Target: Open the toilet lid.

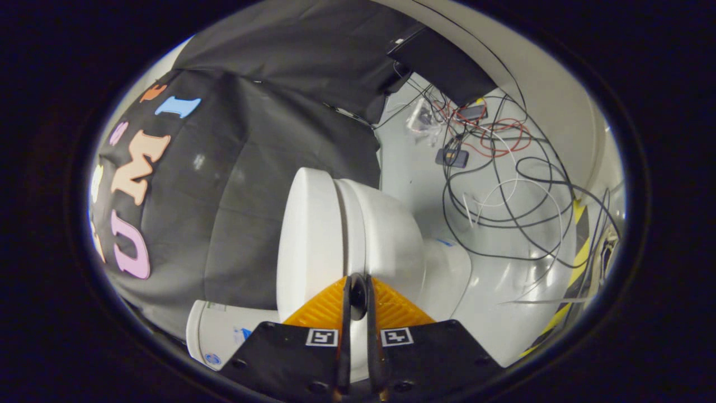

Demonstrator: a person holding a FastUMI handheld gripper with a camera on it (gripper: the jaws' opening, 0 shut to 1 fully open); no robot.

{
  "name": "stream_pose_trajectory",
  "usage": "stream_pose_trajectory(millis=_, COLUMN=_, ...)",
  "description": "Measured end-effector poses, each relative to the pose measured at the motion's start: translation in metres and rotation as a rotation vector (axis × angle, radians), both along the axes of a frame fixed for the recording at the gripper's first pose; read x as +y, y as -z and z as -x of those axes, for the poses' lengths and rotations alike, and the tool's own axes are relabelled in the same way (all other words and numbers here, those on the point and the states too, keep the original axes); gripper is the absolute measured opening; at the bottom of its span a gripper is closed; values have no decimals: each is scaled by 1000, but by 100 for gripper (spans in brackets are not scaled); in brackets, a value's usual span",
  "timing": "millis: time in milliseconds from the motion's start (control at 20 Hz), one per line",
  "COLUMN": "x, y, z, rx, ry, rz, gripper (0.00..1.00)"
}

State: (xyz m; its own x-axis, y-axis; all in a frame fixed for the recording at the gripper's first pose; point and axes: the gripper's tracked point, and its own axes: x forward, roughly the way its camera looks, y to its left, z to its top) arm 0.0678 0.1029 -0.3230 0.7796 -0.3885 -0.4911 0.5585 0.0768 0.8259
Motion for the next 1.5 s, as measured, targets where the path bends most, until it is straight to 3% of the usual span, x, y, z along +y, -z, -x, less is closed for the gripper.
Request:
stream_pose_trajectory(millis=200, x=4, y=-10, z=0, rx=8, ry=-17, rz=51, gripper=7)
stream_pose_trajectory(millis=850, x=23, y=-115, z=-13, rx=-1, ry=-130, rz=350, gripper=7)
stream_pose_trajectory(millis=1500, x=80, y=-213, z=-44, rx=-42, ry=-356, rz=682, gripper=7)
